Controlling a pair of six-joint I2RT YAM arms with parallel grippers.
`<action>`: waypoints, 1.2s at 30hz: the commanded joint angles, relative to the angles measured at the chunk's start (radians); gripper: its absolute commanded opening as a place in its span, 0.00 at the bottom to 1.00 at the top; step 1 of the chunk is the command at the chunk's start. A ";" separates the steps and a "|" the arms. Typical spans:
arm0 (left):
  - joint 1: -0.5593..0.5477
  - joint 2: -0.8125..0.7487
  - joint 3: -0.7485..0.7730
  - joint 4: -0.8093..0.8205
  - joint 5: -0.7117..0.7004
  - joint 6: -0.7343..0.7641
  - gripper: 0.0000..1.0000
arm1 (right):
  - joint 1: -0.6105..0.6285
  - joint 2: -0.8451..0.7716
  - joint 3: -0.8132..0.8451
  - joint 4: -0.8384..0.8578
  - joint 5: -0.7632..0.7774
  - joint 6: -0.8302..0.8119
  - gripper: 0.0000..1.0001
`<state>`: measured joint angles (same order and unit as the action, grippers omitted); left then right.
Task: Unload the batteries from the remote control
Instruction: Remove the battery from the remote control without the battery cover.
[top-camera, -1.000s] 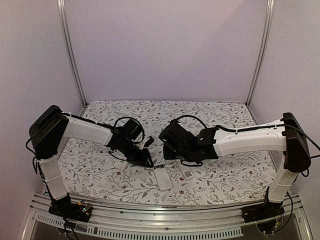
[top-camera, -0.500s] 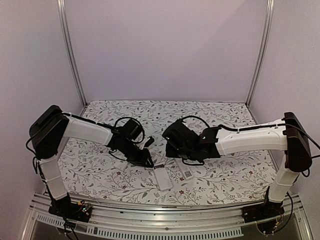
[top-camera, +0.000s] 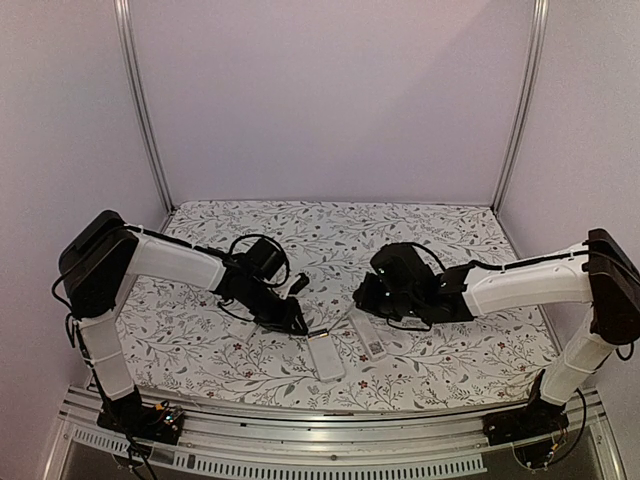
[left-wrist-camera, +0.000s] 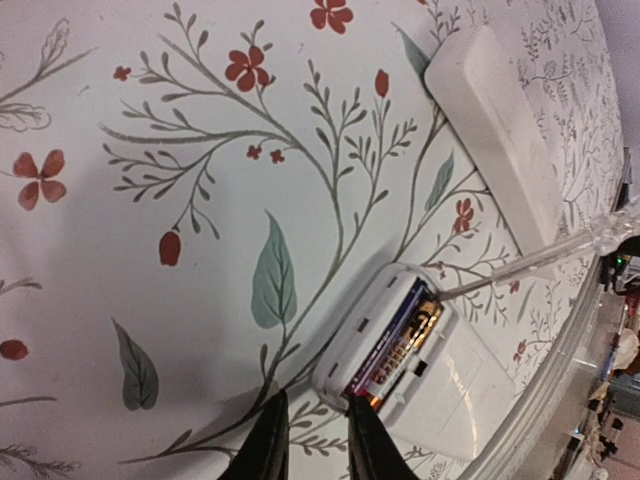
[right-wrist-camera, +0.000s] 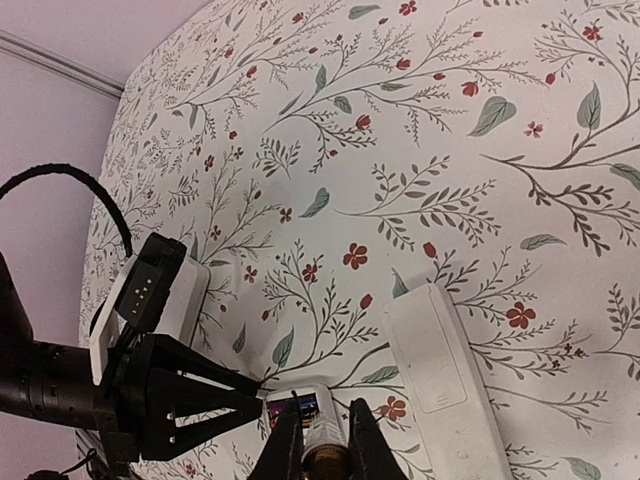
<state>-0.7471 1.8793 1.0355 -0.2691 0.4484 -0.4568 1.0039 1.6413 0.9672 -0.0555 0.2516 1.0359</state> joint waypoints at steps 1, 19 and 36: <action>-0.018 0.042 0.003 -0.003 -0.005 0.004 0.20 | 0.001 -0.013 -0.054 0.096 -0.131 0.045 0.00; -0.018 0.027 0.005 -0.003 -0.023 0.005 0.20 | -0.008 -0.087 -0.084 0.117 -0.099 0.036 0.00; -0.018 0.034 0.006 -0.002 -0.020 0.004 0.17 | 0.004 -0.022 0.013 0.033 0.018 -0.146 0.00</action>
<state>-0.7563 1.8927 1.0386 -0.2596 0.4526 -0.4568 1.0008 1.5860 0.9577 0.0139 0.2459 0.9310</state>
